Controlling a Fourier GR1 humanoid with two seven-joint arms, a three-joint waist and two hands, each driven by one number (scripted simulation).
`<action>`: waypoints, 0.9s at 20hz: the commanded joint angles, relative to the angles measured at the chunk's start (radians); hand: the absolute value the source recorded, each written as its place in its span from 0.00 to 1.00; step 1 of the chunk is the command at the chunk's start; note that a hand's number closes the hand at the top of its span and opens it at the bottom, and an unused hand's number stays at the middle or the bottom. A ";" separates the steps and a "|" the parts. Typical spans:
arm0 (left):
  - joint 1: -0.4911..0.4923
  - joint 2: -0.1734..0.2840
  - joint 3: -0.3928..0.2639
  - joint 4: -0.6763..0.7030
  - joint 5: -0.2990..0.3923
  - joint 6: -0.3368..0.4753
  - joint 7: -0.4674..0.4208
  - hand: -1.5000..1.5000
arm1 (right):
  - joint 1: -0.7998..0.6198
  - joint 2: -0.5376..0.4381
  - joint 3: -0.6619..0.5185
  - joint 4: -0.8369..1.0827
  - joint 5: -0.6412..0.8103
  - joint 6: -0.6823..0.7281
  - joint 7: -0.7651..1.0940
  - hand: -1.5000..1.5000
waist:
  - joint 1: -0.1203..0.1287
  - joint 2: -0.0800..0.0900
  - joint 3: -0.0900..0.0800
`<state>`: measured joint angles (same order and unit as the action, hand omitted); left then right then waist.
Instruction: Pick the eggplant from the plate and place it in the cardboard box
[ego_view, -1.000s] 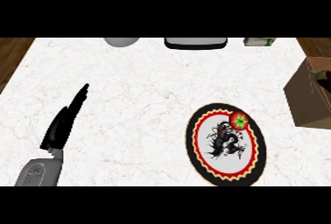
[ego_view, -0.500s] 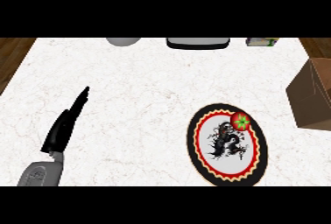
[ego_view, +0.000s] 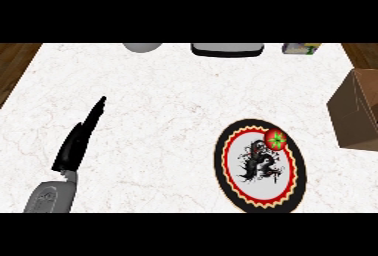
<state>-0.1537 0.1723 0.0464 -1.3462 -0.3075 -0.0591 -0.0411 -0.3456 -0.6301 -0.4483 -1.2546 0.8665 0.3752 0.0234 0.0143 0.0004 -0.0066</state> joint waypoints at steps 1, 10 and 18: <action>0.006 0.034 0.031 0.019 0.027 -0.032 -0.037 0.50 | -0.075 0.033 -0.036 0.151 -0.060 -0.096 -0.115 0.00 | 0.006 0.006 0.008; -0.001 -0.022 0.000 0.023 -0.008 0.021 -0.009 0.50 | -0.167 0.092 -0.268 0.246 -0.369 -0.101 -0.221 0.00 | -0.009 0.003 0.008; 0.059 0.027 0.021 -0.021 0.006 -0.013 -0.043 0.50 | -0.187 -0.022 -0.458 0.484 -0.530 -0.131 -0.332 0.00 | -0.004 0.004 0.009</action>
<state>-0.1301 0.1916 0.0634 -1.3567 -0.2957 -0.0799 -0.0504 -0.5496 -0.5997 -0.8197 -0.8635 0.4106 0.2523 -0.2268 0.0117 0.0035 0.0009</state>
